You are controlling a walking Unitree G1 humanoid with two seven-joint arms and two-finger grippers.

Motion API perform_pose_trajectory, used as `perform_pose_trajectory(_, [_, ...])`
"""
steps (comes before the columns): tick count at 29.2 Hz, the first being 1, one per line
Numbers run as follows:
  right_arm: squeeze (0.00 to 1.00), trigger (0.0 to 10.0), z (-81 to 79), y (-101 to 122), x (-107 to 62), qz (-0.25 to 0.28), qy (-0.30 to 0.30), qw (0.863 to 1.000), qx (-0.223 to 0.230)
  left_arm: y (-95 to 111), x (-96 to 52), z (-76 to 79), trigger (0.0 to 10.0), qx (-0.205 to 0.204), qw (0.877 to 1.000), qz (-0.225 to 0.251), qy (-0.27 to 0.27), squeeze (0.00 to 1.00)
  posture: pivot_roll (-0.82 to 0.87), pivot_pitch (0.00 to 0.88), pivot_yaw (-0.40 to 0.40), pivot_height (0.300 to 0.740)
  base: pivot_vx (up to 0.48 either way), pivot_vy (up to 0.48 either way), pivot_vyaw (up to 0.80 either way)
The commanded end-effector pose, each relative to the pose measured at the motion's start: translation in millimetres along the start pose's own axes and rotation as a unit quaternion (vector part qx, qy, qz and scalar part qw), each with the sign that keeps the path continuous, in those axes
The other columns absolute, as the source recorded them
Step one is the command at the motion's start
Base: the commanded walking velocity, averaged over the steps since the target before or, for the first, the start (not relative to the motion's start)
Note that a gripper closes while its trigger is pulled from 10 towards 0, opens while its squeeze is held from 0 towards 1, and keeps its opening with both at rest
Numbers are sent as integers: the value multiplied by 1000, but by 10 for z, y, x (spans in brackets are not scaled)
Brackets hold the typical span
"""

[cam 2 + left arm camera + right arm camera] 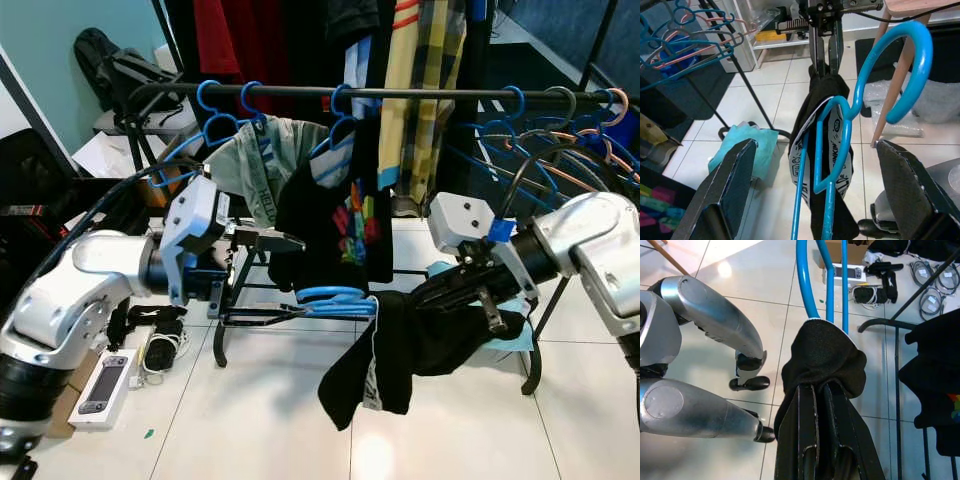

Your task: Hang hanger

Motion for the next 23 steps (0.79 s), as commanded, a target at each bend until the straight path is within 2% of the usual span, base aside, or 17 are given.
perform_pose_trajectory(1, [0, 0, -19, 73, -3, 12, 5, 1000, -16, -21, 21, 54, 10000, -13, 1000, 5, -11, 0, -79, 7, 70, 740, 0, 0, 0])
perform_pose_trajectory(8, [0, 0, -26, 103, 17, 20, 8, 1000, -21, -14, 57, 56, 10000, -10, 1000, 7, -10, 0, -78, 6, 71, 740, 0, 0, 0])
perform_pose_trajectory(13, [0, 0, 19, 165, 35, 43, -8, 999, -33, -22, 202, 208, 10000, -19, 999, 17, -35, 0, -83, 1, 70, 740, 0, 0, 0])
perform_pose_trajectory(23, [0, 0, 31, 185, 63, 51, -13, 998, -36, -24, 246, 276, 10000, -23, 998, 18, -50, 0, -81, 0, 72, 740, 0, 0, 0])
Point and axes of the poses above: a point about 5 cm out from each wrist's last joint towards the gripper, its own x axis pointing out of the wrist towards the gripper, its own y axis along the axis of the wrist's last joint, z = x × y, the point moved 3 cm from there along x, pointing out of the wrist towards the gripper, and after that the axes turned 8 degrees about x, right-handed, at the moved point
